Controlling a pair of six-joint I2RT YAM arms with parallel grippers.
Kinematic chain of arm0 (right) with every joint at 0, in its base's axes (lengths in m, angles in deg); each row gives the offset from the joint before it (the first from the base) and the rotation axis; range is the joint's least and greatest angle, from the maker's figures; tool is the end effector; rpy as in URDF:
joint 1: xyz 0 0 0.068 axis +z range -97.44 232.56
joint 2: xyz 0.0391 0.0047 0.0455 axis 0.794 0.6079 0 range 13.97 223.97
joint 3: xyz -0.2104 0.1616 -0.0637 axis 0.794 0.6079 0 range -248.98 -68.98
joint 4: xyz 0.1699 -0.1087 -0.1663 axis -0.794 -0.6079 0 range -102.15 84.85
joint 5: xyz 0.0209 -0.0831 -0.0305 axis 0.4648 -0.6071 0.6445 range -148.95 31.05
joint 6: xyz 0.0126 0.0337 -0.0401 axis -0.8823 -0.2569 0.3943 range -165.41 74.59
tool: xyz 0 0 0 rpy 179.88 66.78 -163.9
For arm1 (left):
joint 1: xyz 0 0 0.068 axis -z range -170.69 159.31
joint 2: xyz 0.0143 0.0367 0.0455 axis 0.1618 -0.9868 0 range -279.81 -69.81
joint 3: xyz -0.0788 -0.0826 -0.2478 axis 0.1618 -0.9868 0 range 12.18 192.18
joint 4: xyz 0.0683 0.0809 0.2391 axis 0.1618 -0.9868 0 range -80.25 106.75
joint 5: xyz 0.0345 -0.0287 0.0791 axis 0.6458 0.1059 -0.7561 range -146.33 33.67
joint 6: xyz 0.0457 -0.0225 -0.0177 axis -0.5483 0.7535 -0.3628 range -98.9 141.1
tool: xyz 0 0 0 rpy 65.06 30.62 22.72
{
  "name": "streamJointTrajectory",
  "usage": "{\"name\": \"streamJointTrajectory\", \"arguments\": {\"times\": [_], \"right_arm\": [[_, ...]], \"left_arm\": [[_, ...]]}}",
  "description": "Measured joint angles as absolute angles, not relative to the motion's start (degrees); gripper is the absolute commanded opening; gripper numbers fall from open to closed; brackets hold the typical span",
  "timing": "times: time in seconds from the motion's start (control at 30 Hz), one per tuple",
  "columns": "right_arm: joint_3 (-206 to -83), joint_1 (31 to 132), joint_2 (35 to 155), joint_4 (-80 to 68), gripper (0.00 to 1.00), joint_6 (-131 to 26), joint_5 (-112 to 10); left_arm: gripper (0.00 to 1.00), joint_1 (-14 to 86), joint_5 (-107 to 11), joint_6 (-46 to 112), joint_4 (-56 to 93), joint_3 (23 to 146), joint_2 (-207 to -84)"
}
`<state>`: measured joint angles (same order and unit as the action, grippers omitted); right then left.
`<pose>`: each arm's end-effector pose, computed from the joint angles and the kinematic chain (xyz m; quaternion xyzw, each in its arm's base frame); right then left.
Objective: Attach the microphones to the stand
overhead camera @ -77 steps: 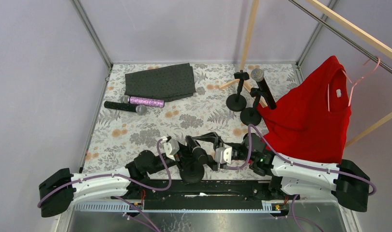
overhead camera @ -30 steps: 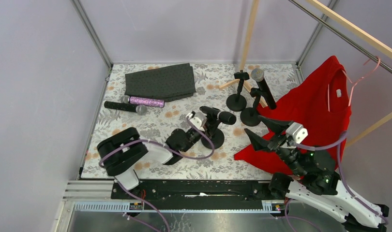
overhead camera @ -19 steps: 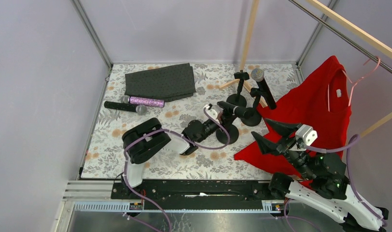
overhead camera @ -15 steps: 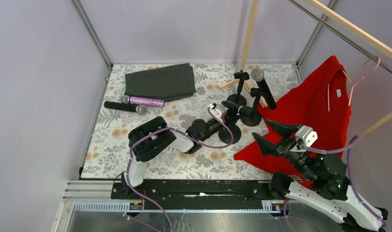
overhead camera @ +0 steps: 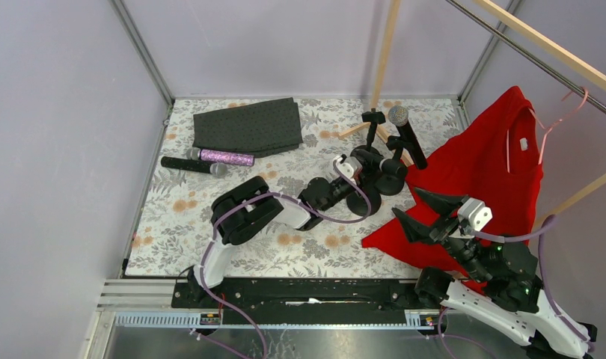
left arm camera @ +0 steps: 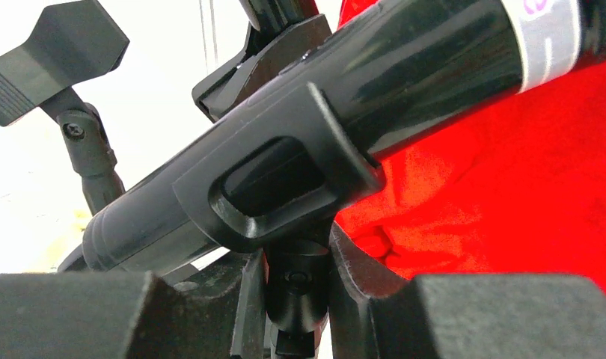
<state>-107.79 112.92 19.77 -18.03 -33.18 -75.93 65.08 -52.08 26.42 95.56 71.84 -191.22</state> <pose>0.0247 0.0223 0.3612 -0.2378 0.5282 0.2534 0.7748 0.2404 -0.3579 0.1836 0.2801 0.5247 -0.4274 0.6809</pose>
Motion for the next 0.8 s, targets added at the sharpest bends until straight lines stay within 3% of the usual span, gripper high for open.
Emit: {"name": "streamJointTrajectory", "arguments": {"times": [0.3,0.4,0.57,0.63,0.7,0.8], "right_arm": [[-108.1,112.9,18.7,-20.0,0.72,-33.2,-76.0],[-108.5,112.9,18.6,-20.0,0.72,-33.2,-76.0],[-109.1,112.9,18.6,-20.2,0.72,-33.2,-76.1],[-109.2,112.9,18.6,-20.2,0.72,-33.2,-76.1],[-109.2,112.9,18.6,-20.2,0.72,-33.2,-76.1],[-109.2,112.9,18.6,-20.2,0.73,-33.2,-76.1]], "left_arm": [[0.07,64.7,-51.3,25.9,94.2,76.3,-193.7],[0.01,64.5,-50.9,25.9,93.7,77.6,-194.3],[0.00,64.2,-50.7,26.8,93.7,78.0,-194.5],[0.16,64.1,-50.7,27.1,93.8,78.0,-194.5],[0.45,64.0,-50.7,27.2,93.8,77.9,-194.5],[0.63,63.9,-50.5,27.1,94.9,77.1,-194.5]]}}
